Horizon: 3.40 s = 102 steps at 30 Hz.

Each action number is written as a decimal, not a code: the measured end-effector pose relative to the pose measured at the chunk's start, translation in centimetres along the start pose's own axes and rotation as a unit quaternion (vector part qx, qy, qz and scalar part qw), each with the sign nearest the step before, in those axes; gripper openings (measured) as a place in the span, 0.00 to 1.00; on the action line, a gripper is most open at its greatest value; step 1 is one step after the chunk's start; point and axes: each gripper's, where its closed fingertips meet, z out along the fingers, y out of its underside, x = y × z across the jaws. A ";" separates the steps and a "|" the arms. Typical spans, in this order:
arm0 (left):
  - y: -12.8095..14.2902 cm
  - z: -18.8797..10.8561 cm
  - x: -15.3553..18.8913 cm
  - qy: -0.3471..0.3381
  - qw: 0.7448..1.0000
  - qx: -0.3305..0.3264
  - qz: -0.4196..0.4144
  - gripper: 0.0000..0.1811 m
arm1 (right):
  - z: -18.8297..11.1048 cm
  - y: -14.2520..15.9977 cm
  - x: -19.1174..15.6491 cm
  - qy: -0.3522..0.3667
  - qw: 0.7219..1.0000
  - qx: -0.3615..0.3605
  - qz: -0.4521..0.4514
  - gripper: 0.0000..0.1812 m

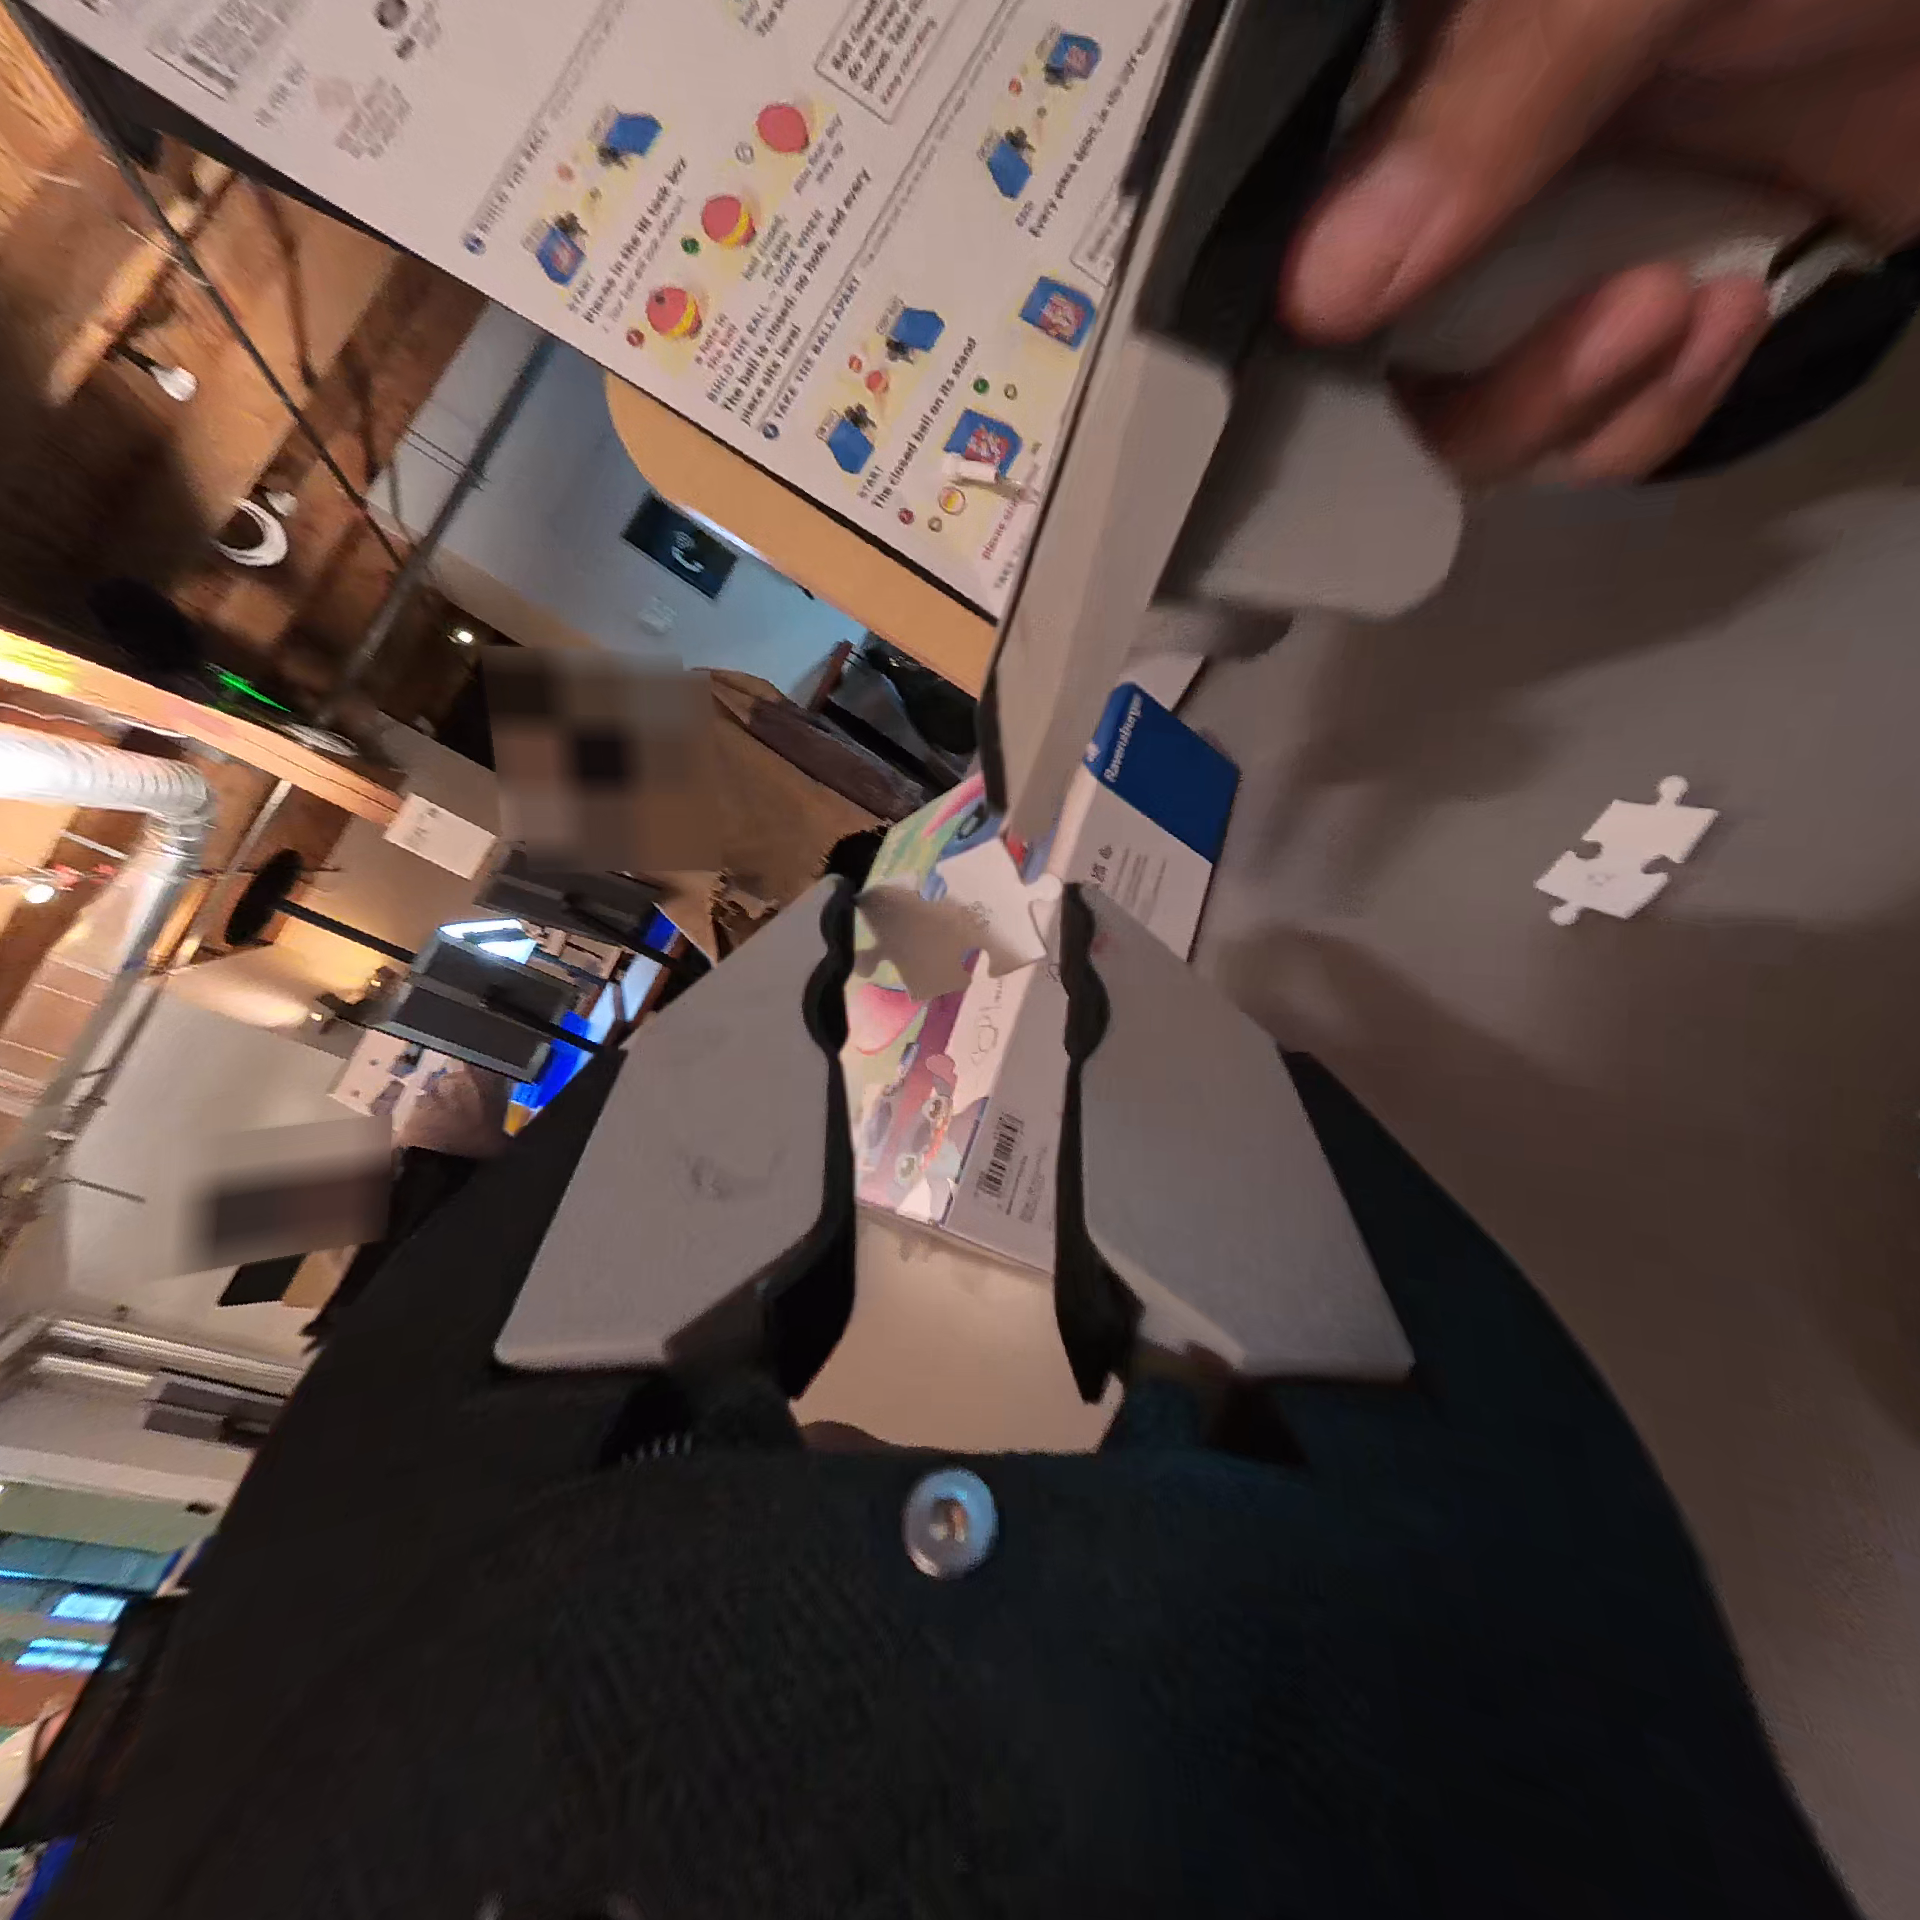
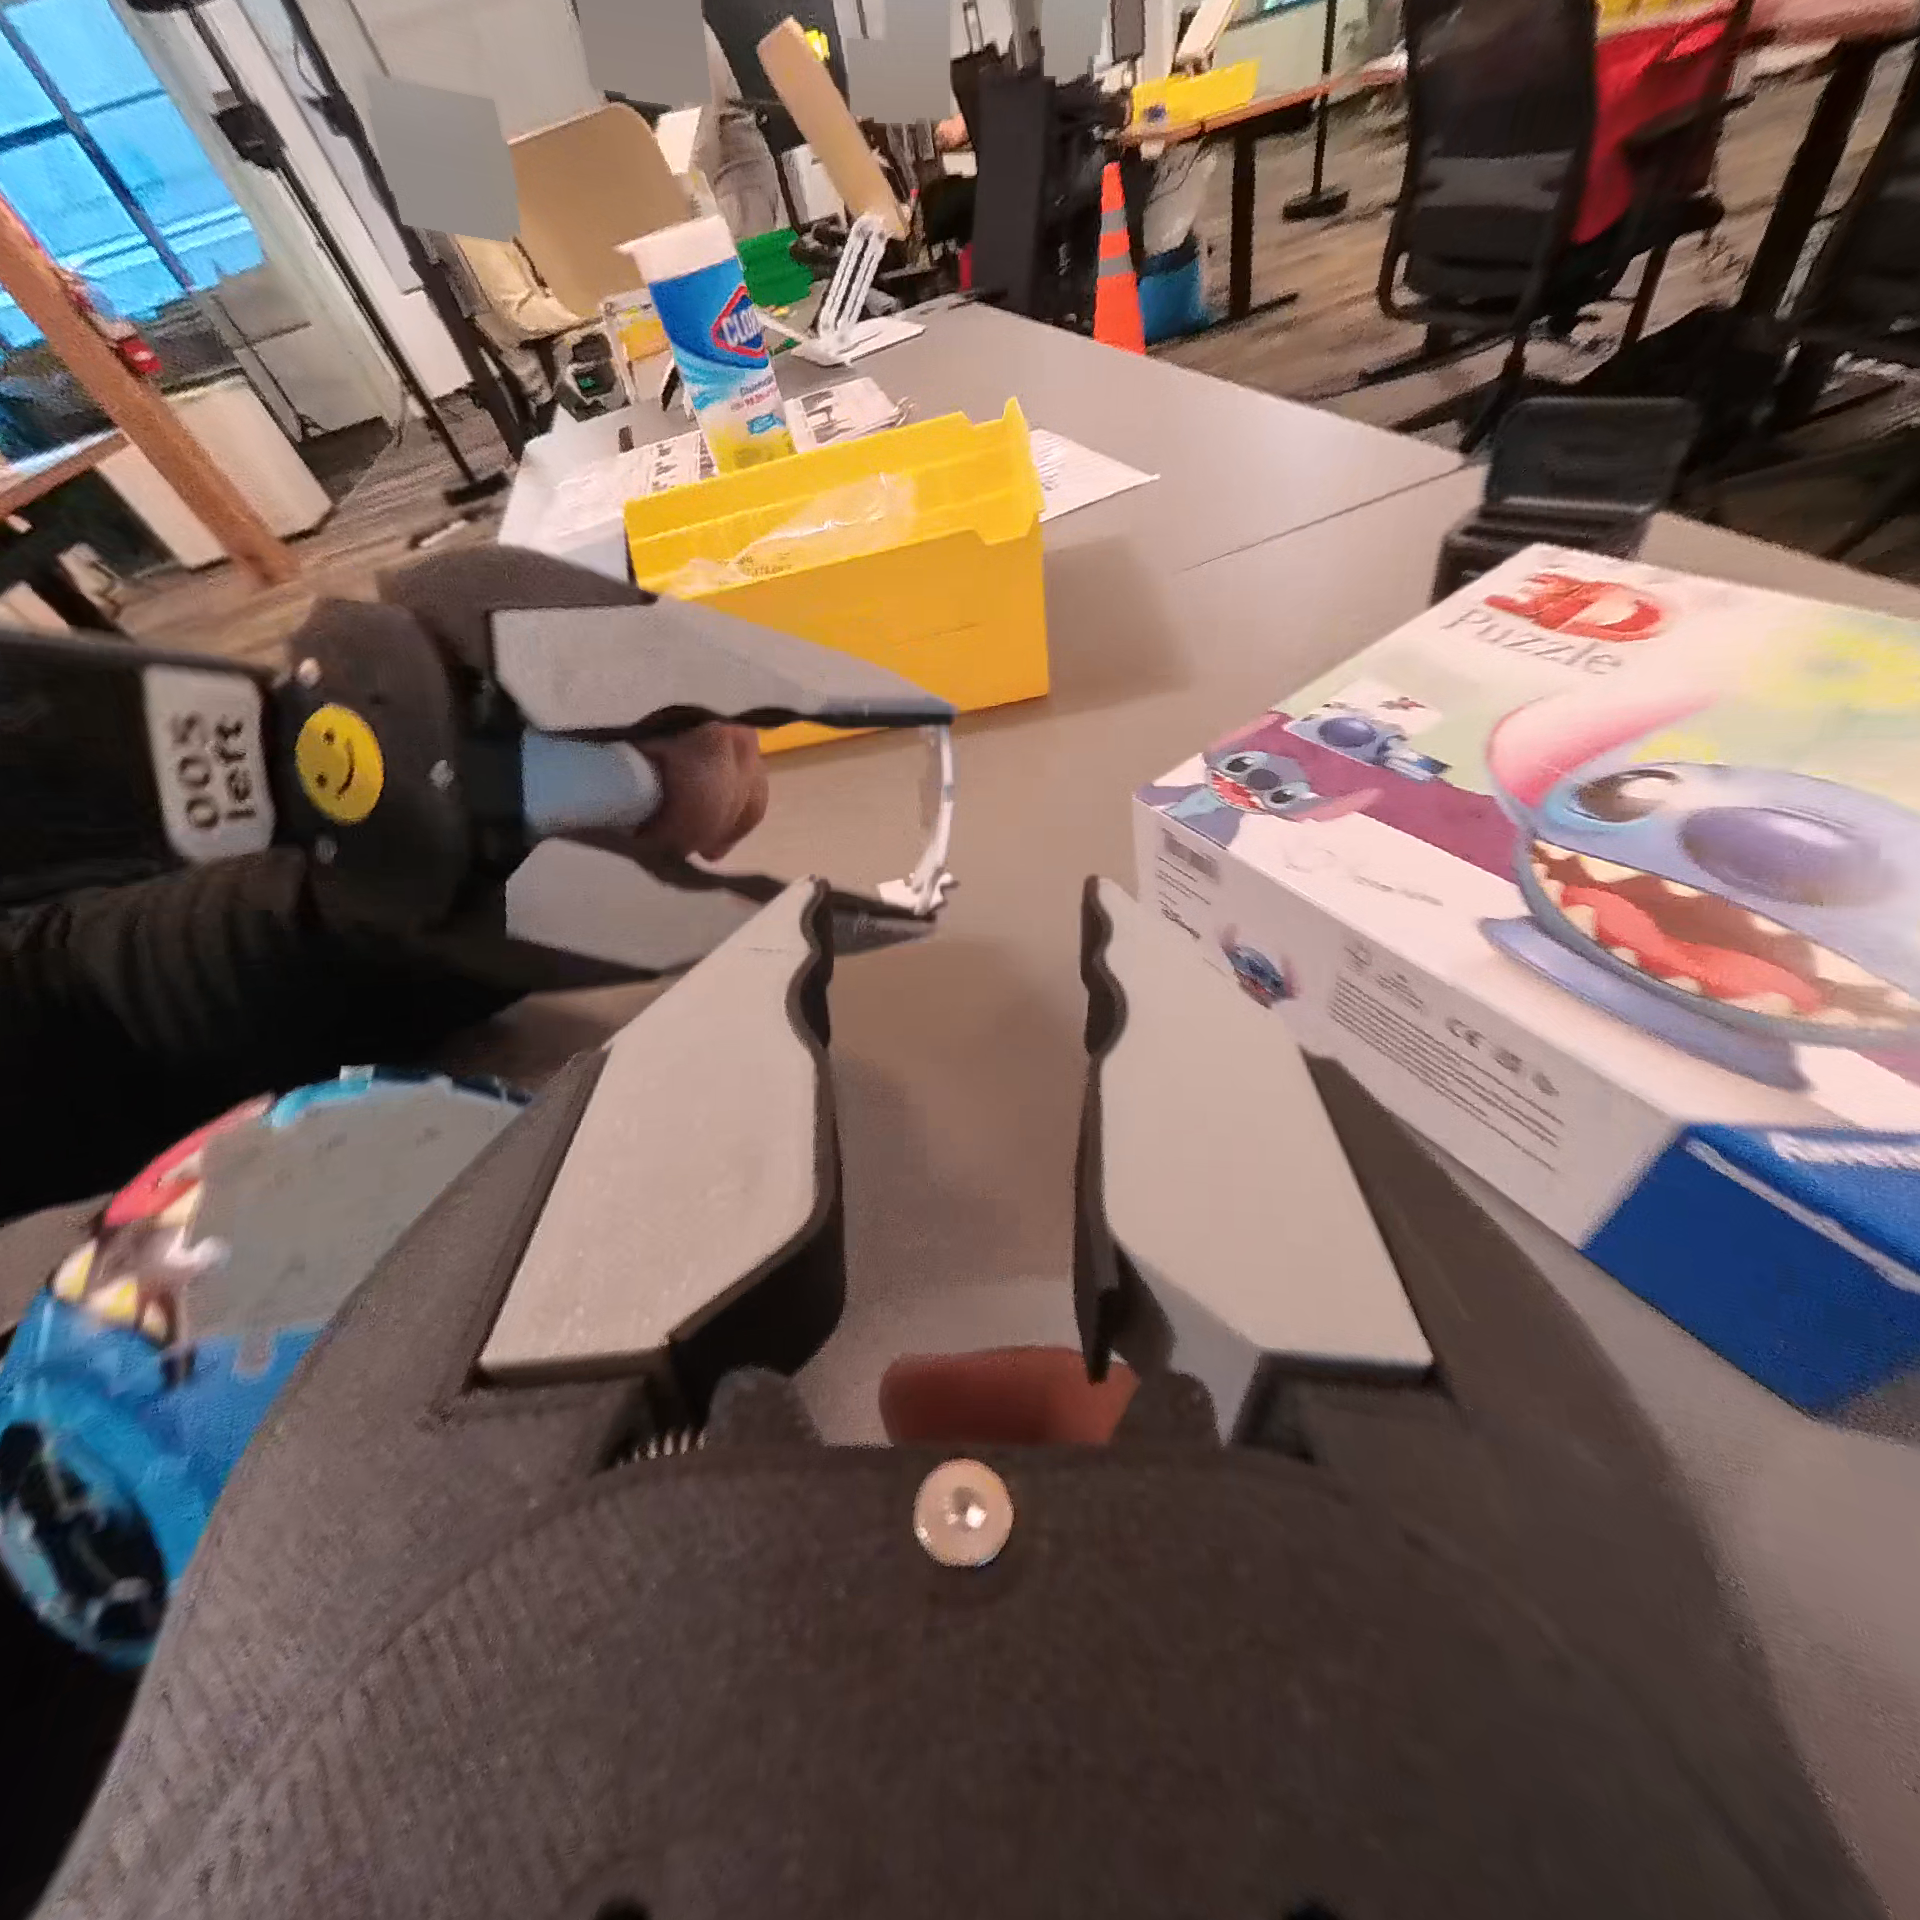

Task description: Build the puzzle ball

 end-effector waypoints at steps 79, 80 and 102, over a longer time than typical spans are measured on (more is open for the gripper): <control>-0.4 -4.0 1.5 0.232 0.896 0.101 -0.365 0.00 | 1.1 0.1 -4.3 -0.069 0.963 -0.125 -0.228 0.00; -0.4 -4.0 1.6 0.234 0.895 0.101 -0.367 0.00 | 1.1 0.0 -4.4 -0.070 0.963 -0.123 -0.227 0.00; -0.8 -3.9 3.0 0.250 0.891 0.097 -0.365 0.02 | 1.7 0.4 -5.7 -0.080 0.963 -0.113 -0.233 0.00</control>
